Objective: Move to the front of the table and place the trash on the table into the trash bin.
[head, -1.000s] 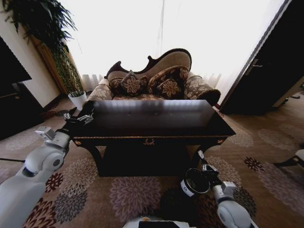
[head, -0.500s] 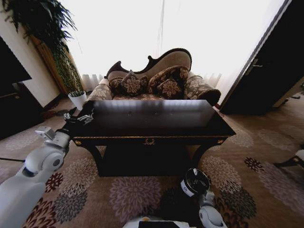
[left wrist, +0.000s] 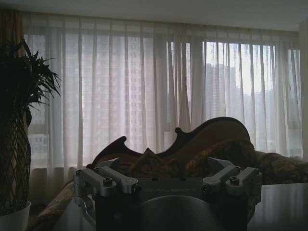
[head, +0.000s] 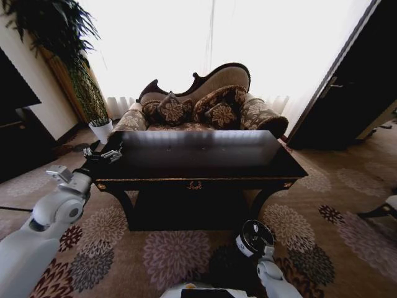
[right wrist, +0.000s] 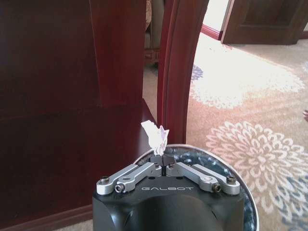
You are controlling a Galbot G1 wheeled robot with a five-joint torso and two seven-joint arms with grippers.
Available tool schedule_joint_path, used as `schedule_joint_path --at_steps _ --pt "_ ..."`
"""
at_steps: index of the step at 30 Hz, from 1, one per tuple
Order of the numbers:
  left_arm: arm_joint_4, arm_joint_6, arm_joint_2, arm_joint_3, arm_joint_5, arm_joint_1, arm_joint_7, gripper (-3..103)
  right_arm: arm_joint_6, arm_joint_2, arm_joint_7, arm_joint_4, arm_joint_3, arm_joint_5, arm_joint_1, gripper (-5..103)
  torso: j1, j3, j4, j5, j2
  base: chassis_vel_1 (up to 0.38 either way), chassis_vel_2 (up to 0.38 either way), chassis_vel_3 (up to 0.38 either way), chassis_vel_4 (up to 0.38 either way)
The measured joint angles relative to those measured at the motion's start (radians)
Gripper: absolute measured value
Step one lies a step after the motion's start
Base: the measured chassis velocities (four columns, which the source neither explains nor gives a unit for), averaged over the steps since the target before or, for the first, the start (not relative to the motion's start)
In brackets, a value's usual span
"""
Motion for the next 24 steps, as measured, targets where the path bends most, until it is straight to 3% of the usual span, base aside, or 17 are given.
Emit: schedule_joint_path --at_steps 9,11,15,17,19,20,23,24 --pt "0.000 0.000 0.000 0.000 0.000 0.000 0.000 100 0.006 -0.009 -0.003 -0.153 -0.015 -0.019 0.090 -2 0.000 0.000 -0.0002 0.0002 0.000 0.000 0.000 0.000 0.000" --pt "0.000 0.000 0.000 0.000 0.000 0.000 0.000 100 0.006 -0.012 -0.004 -0.163 -0.016 -0.018 0.094 2 0.000 0.000 -0.0002 0.0000 0.000 0.000 0.000 0.000 0.000" --pt "0.000 0.000 0.000 0.000 0.000 0.000 0.000 100 0.005 -0.018 -0.006 -0.183 -0.018 -0.005 0.102 24 0.000 0.000 -0.0002 0.0001 0.000 0.000 0.000 0.000 0.000" --pt "0.000 0.000 0.000 0.000 0.000 0.000 0.000 100 0.005 -0.019 -0.006 -0.184 -0.018 -0.003 0.103 24 0.000 0.000 -0.0002 0.0001 0.000 0.000 0.000 0.000 0.000" --pt "0.000 0.000 0.000 0.000 0.000 0.000 0.000 100 0.003 -0.021 -0.006 -0.186 -0.017 0.000 0.106 34 0.000 0.000 -0.0003 0.0000 0.000 0.000 0.000 0.000 0.000" --pt "0.000 0.000 0.000 0.000 0.000 0.000 0.000 100 0.003 -0.021 -0.006 -0.186 -0.017 0.000 0.106 34 0.000 0.000 -0.0003 0.0000 0.000 0.000 0.000 0.000 0.000" --pt "0.000 0.000 0.000 0.000 0.000 0.000 0.000 100 0.000 -0.021 -0.006 -0.182 -0.017 0.000 0.106 51 0.000 0.000 -0.0003 0.0000 0.000 0.000 0.000 0.000 0.000" --pt "0.000 0.000 0.000 0.000 0.000 0.000 0.000 100 0.000 -0.020 -0.006 -0.181 -0.017 -0.001 0.106 51 0.000 0.000 -0.0003 0.0000 0.000 0.000 0.000 0.000 0.000"
